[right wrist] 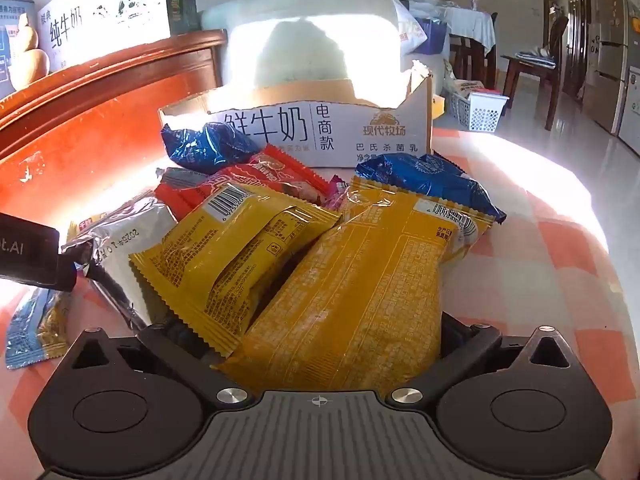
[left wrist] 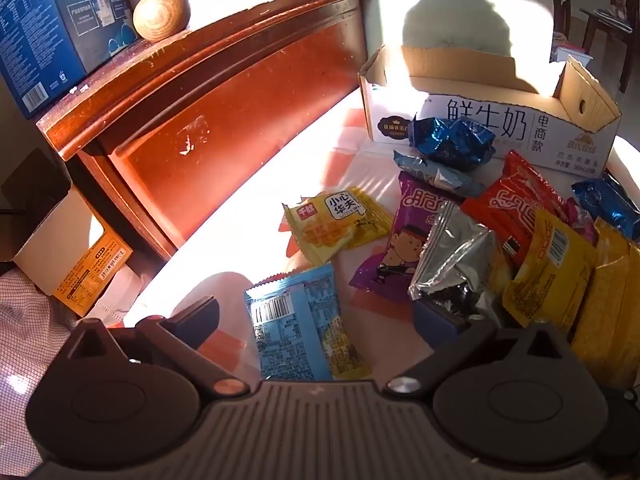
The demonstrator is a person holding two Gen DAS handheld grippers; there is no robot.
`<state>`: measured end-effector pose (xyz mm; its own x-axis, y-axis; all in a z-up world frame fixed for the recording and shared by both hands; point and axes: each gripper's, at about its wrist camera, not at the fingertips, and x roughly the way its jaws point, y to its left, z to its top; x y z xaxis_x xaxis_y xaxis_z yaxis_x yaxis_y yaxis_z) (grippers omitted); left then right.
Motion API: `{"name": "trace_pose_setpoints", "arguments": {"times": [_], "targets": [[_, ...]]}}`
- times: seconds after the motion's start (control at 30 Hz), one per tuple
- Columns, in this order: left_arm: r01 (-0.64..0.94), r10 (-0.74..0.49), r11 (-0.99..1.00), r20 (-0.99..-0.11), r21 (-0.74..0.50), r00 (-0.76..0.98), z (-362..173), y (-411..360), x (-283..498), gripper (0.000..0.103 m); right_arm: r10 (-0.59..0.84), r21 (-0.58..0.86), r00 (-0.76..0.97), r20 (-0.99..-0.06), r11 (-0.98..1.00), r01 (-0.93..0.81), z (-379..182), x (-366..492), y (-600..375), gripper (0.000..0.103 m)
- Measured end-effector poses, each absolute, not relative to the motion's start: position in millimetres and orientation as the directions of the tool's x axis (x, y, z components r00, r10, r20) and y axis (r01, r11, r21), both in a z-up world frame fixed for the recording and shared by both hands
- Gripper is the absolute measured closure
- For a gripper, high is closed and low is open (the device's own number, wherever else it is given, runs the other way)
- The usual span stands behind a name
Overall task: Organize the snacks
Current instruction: 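Move both tools toward the pile of snack bags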
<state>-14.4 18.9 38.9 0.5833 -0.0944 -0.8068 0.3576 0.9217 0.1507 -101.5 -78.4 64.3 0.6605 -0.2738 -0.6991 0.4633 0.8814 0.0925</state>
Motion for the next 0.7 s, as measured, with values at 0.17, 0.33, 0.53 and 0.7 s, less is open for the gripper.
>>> {"name": "trace_pose_setpoints", "arguments": {"times": [0.17, 0.33, 0.53, 0.7], "targets": [[0.369, -0.09, 0.913, -0.799, 0.173, 0.595, 42.9, 17.7, -19.2, 0.001, -0.142, 0.108, 0.531, -0.835, 0.905, 0.411, 76.3, -97.2, -83.0, 0.0], [0.378, -0.099, 0.91, -0.798, 0.17, 0.595, 46.0, 16.4, -24.6, 0.001, -0.09, 0.168, 0.495, -0.864, 0.875, 0.454, 85.2, -115.7, -84.9, 0.0], [0.388, -0.107, 0.905, -0.788, 0.175, 0.606, 50.9, 13.6, -31.5, 0.001, -0.12, 0.172, 0.531, -0.839, 0.867, 0.468, 116.3, -137.4, -86.0, 0.0], [0.395, -0.106, 0.9, -0.784, 0.186, 0.611, 53.2, 12.8, -36.6, 0.001, -0.227, 0.083, 0.547, -0.806, 0.871, 0.484, 130.3, -140.0, -91.3, 0.0]]}}
